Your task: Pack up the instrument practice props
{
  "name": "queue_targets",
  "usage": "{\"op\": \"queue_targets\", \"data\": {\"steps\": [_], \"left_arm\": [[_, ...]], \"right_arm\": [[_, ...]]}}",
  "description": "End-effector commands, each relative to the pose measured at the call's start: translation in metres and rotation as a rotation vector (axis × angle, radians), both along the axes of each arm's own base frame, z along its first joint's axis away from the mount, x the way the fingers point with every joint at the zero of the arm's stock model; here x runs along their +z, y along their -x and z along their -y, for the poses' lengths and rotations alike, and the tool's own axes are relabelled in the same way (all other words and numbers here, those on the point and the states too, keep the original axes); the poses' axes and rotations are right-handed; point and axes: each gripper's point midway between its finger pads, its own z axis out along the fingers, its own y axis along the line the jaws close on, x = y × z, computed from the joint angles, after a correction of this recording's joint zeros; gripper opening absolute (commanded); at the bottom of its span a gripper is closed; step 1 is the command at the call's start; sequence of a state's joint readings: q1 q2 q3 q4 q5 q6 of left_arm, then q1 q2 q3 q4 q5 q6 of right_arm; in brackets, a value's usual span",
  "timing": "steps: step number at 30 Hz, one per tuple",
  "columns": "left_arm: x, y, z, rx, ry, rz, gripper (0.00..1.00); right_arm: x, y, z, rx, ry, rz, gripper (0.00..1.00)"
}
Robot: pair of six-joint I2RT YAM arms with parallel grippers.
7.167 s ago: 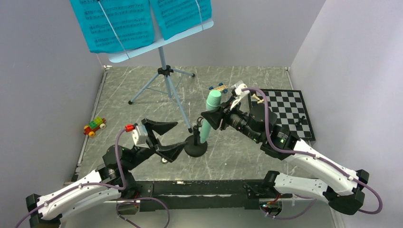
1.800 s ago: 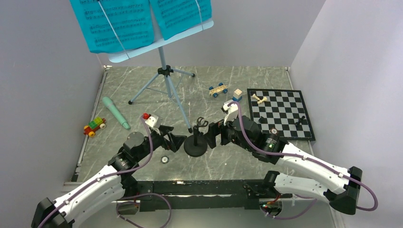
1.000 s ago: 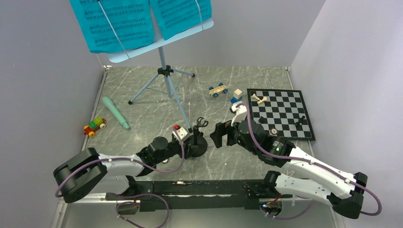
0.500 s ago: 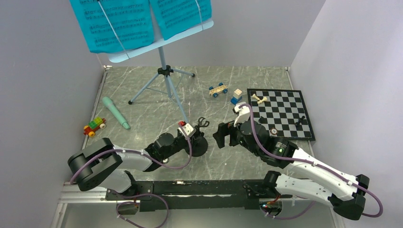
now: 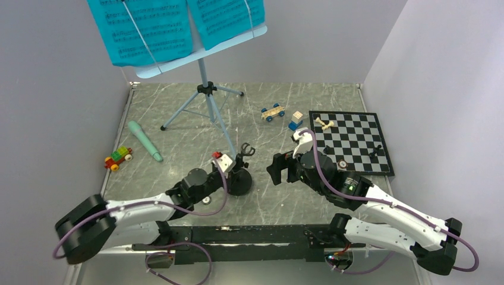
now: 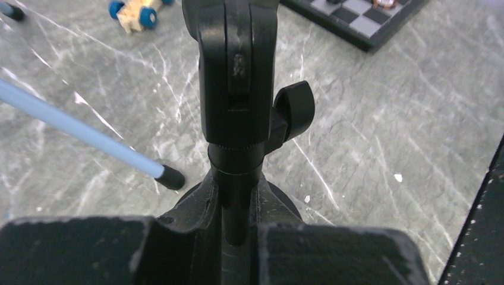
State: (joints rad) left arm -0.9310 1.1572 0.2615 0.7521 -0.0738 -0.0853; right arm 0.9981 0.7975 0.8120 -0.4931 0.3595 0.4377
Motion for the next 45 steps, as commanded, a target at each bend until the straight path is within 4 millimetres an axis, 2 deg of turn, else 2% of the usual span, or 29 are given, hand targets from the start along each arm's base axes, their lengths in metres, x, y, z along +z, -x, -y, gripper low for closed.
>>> {"op": "queue_targets", "data": {"steps": [1, 4, 7, 12, 18, 22, 25, 32, 40, 45], "left_arm": [[0.071, 0.001, -0.016, 0.055, 0.13, 0.117, 0.0], [0.094, 0.001, -0.046, 0.164, 0.166, 0.125, 0.0], [0.101, -0.01, -0.093, 0.392, 0.156, 0.102, 0.0], [0.091, -0.029, -0.157, 0.668, 0.057, 0.007, 0.0], [0.078, -0.053, -0.216, 0.91, 0.179, -0.178, 0.0], [0.082, -0.057, -0.256, 1.093, 0.134, -0.161, 0.0], [0.082, -0.052, -0.288, 1.227, 0.072, -0.155, 0.0], [0.063, -0.038, -0.339, 1.396, 0.033, -0.2, 0.0], [0.04, -0.04, -0.396, 1.554, 0.031, -0.271, 0.0], [0.026, -0.048, -0.418, 1.593, 0.027, -0.298, 0.0]], "right_arm": [[0.016, -0.002, -0.001, -0.003, -0.034, 0.03, 1.0], [0.016, -0.002, -0.002, 0.003, -0.043, 0.033, 1.0], [0.014, -0.001, -0.005, 0.013, -0.049, 0.029, 1.0], [0.013, -0.001, -0.012, 0.031, -0.059, 0.025, 1.0], [0.013, 0.001, -0.013, 0.044, -0.068, 0.027, 1.0], [0.011, 0.003, -0.01, 0.047, -0.07, 0.027, 1.0], [0.008, 0.004, -0.009, 0.052, -0.07, 0.03, 1.0], [0.003, 0.004, -0.013, 0.08, -0.068, 0.044, 1.0], [0.009, 0.005, -0.016, 0.105, -0.07, 0.064, 1.0], [0.007, 0.003, -0.012, 0.093, -0.056, 0.076, 1.0]]}}
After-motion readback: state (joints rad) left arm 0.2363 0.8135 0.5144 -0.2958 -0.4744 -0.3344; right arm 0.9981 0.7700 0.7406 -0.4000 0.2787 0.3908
